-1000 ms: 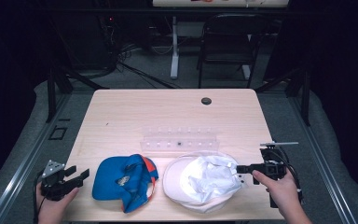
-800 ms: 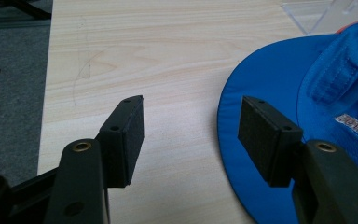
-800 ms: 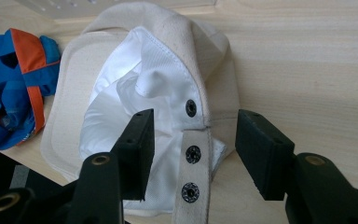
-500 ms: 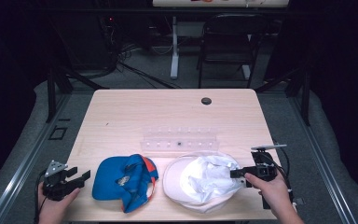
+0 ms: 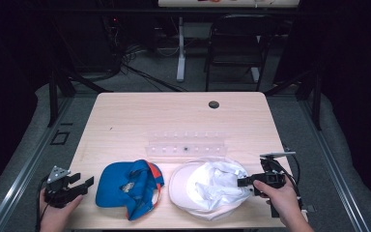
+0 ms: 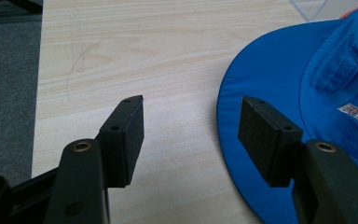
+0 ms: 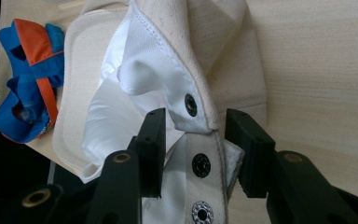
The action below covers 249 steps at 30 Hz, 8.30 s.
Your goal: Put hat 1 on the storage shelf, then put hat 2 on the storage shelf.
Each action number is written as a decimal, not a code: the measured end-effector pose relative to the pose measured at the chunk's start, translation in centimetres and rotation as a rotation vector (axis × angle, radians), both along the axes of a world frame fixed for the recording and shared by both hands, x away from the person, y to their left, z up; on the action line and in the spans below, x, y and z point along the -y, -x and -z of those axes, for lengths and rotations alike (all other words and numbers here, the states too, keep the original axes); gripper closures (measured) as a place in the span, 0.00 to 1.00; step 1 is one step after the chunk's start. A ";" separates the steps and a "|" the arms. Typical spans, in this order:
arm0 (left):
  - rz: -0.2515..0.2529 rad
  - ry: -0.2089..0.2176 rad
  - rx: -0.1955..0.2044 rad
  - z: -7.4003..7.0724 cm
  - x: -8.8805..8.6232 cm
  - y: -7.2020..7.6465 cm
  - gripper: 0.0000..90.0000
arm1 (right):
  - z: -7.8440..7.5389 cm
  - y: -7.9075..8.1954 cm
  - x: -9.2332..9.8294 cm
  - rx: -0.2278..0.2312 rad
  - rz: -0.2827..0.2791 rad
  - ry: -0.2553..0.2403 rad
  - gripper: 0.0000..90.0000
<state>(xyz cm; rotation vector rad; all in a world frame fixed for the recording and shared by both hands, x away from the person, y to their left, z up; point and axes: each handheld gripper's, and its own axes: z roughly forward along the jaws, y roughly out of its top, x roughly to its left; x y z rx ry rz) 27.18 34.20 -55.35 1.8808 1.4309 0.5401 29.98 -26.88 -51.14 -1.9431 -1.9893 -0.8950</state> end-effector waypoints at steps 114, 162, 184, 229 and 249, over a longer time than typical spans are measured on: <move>0.118 0.048 0.094 -2.6 3.2 0.7 0.52 | -15.4 -4.6 -3.8 -0.041 -0.026 -0.662 0.90; 0.507 -0.159 0.221 -10.1 21.3 -3.5 0.51 | -20.3 -14.4 -15.5 0.008 -0.022 -0.712 0.90; 0.447 -0.186 0.134 -7.9 21.0 -6.9 0.91 | -19.4 -15.5 -16.5 0.004 0.012 -0.687 0.90; 0.388 0.055 0.022 -3.4 18.2 -8.6 0.92 | -14.6 -16.8 -17.9 -0.048 0.018 -0.606 0.89; 0.379 0.030 0.009 -2.2 18.3 -8.0 0.85 | -13.3 -16.5 -17.2 -0.010 0.020 -0.490 0.82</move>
